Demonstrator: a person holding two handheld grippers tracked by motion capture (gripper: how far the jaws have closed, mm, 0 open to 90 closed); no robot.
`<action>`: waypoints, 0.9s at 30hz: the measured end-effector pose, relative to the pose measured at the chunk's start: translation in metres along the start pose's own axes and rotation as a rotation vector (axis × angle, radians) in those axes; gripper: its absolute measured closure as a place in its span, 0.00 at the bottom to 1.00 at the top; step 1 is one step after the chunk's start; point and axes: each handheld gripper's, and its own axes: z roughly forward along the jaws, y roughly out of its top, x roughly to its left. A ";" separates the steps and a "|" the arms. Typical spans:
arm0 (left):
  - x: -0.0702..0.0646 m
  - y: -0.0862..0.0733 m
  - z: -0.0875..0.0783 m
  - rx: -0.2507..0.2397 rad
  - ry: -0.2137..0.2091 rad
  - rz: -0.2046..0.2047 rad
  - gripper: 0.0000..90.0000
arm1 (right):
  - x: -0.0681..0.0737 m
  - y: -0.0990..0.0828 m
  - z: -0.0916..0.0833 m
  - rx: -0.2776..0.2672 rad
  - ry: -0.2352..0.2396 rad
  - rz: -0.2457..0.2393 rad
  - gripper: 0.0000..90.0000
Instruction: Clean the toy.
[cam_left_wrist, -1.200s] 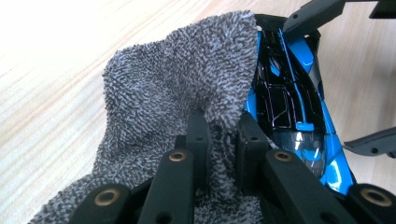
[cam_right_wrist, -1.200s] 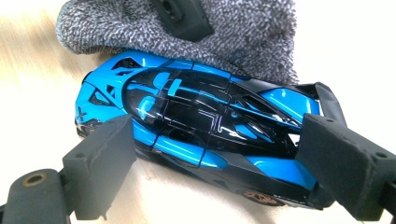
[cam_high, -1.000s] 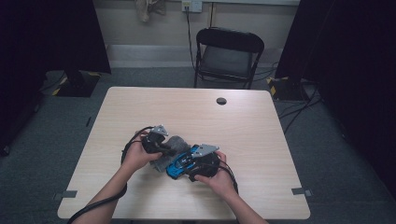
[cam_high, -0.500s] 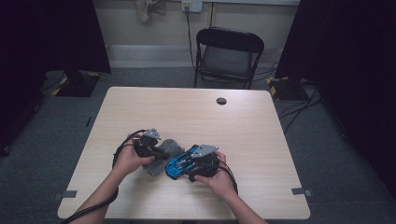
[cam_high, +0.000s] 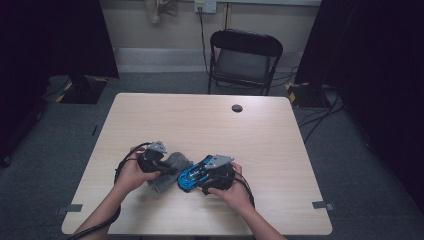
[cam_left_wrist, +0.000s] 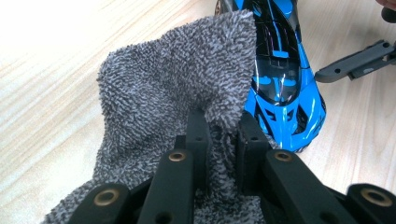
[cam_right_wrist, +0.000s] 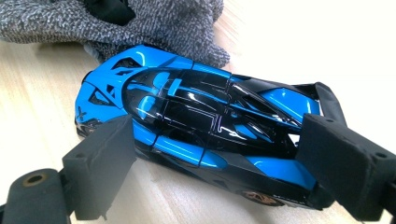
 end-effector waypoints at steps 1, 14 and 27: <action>0.000 0.000 0.000 0.000 -0.001 0.001 0.87 | 0.000 0.000 0.000 0.000 0.000 0.000 0.12; 0.001 -0.013 -0.013 0.010 0.008 0.000 0.88 | 0.000 0.000 0.000 0.001 0.000 -0.001 0.12; 0.001 -0.030 -0.032 -0.086 0.133 0.034 0.43 | 0.001 0.000 0.000 0.002 -0.003 -0.005 0.12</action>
